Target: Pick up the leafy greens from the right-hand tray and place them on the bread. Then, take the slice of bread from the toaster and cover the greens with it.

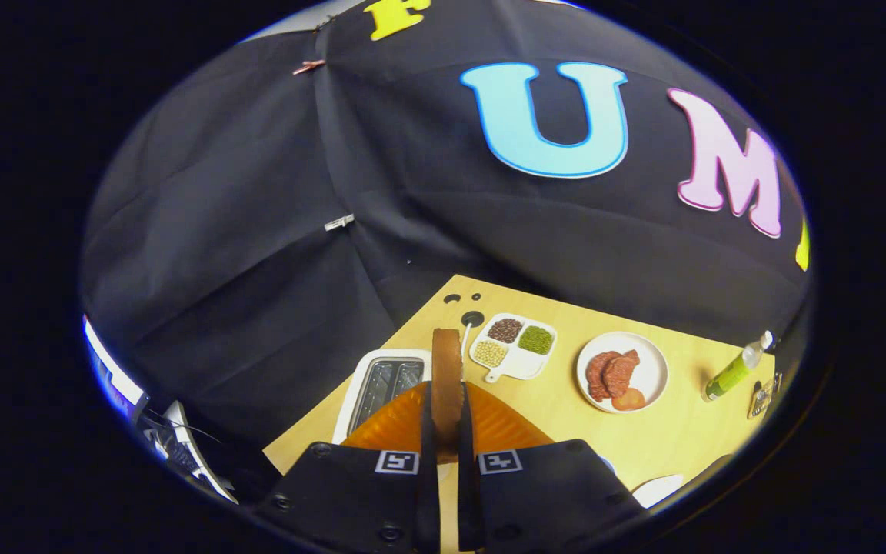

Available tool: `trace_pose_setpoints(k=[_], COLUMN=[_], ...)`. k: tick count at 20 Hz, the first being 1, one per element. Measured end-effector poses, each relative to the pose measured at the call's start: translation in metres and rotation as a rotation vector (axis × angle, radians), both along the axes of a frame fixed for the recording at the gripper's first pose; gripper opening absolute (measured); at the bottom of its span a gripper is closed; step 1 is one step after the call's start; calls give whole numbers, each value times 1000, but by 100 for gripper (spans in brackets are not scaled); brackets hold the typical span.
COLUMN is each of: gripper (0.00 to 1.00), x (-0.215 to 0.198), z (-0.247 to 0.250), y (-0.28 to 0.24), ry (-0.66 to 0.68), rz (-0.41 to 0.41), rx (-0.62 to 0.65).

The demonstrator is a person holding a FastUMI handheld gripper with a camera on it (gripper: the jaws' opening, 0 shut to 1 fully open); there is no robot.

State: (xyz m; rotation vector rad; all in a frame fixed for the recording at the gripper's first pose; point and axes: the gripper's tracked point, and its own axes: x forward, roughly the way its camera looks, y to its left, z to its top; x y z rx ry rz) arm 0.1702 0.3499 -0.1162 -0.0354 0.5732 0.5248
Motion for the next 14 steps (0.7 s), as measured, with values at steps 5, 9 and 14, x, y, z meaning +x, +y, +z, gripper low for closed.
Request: trace_pose_setpoints(k=[5,9,14], gripper=[14,13,14], x=[-5,-20,-32], z=[-24,-64,-114], y=[-64,-100,-122], ry=[54,154,257], rz=[-93,-136,-162], rx=[28,56,74])
